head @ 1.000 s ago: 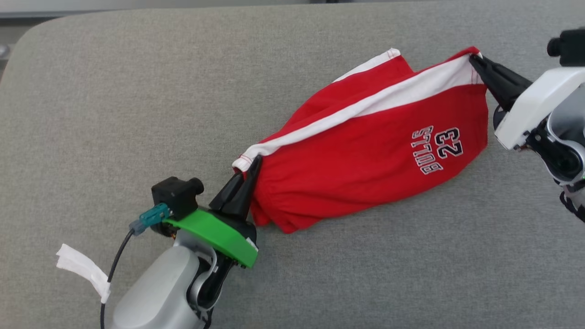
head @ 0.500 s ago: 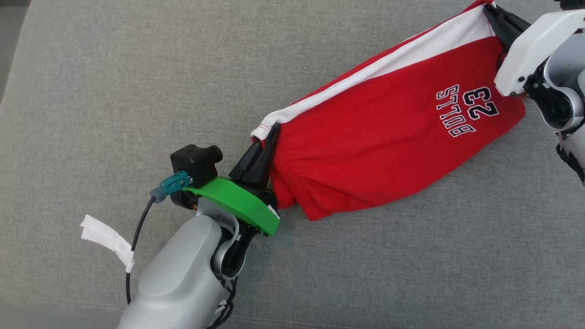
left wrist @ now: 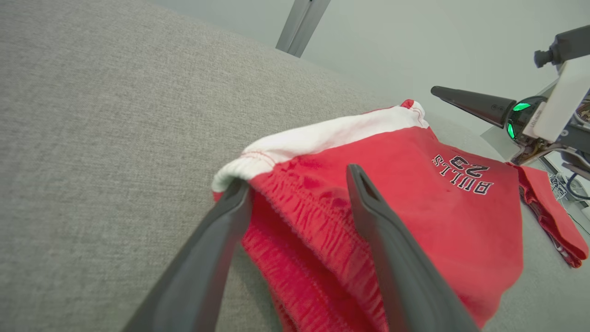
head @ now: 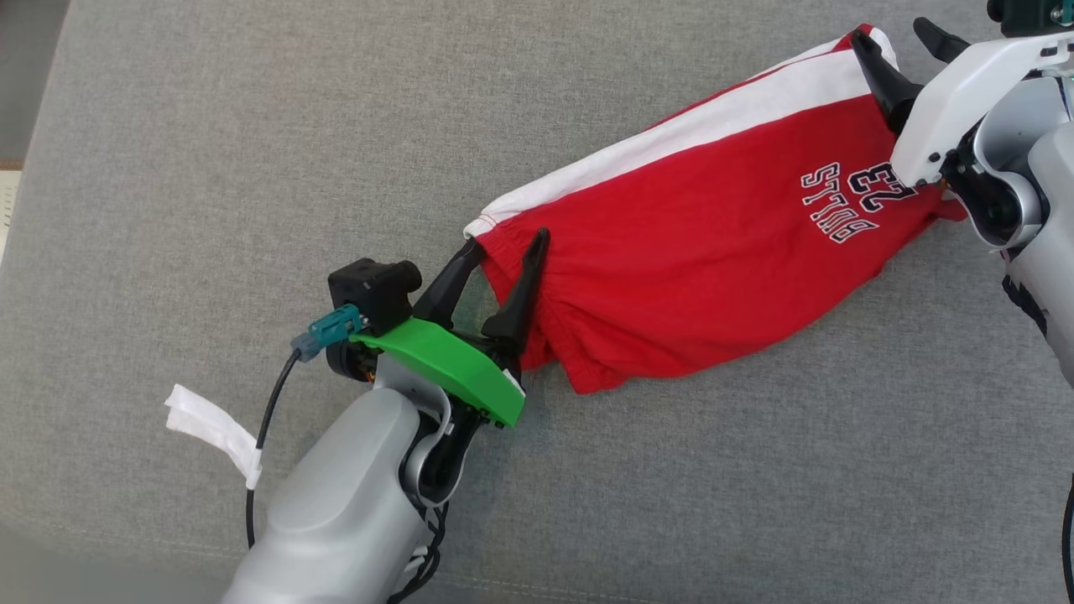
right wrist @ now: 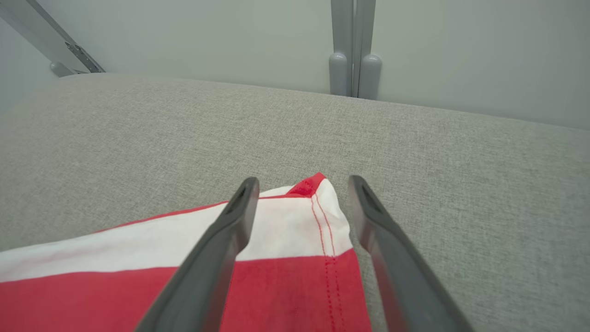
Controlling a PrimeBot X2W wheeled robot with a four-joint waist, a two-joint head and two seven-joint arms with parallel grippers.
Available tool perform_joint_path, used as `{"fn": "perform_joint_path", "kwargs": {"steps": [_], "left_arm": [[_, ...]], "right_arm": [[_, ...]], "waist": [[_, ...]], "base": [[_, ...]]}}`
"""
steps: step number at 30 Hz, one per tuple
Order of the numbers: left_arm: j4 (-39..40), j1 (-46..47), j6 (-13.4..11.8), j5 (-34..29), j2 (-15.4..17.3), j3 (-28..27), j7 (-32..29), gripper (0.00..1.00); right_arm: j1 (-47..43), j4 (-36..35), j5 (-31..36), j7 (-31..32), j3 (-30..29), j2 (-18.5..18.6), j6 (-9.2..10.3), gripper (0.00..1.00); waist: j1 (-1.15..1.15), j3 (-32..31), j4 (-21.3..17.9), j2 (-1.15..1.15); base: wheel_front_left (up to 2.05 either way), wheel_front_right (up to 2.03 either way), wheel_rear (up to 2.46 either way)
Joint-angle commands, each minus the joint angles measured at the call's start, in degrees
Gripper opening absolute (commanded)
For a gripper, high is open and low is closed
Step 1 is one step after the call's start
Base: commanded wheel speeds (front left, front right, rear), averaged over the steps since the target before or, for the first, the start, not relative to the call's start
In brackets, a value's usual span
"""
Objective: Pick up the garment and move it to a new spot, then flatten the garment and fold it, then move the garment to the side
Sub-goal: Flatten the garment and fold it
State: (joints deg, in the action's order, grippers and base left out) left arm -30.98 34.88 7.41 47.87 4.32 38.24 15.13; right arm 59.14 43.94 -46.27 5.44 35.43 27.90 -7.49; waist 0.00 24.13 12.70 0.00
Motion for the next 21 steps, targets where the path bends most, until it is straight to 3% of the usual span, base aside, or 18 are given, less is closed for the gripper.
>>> {"fn": "perform_joint_path", "kwargs": {"steps": [1, 13, 21], "left_arm": [[0.16, -0.37, 0.09, 0.61, 0.35, 0.11, -0.02, 1.00], [1.57, -6.69, 0.09, 1.80, 4.88, 3.30, -0.02, 1.00], [7.36, -13.27, -1.06, -7.67, 6.40, -8.33, -0.02, 1.00]], "right_arm": [[0.39, 0.30, -0.35, -0.42, 0.41, 0.21, 0.01, 1.00], [-3.93, -0.63, -4.57, -0.46, 3.78, 1.39, 0.01, 1.00], [-6.80, 1.22, -6.68, -0.82, 4.31, 2.02, 0.01, 1.00]], "waist": [[0.00, -1.13, -0.34, 0.00], [0.00, -8.35, -1.90, 0.00], [0.00, -12.13, -1.31, 0.00]], "base": [[0.00, 0.00, 0.00], [0.00, 0.00, 0.00], [0.00, 0.00, 0.00]]}}
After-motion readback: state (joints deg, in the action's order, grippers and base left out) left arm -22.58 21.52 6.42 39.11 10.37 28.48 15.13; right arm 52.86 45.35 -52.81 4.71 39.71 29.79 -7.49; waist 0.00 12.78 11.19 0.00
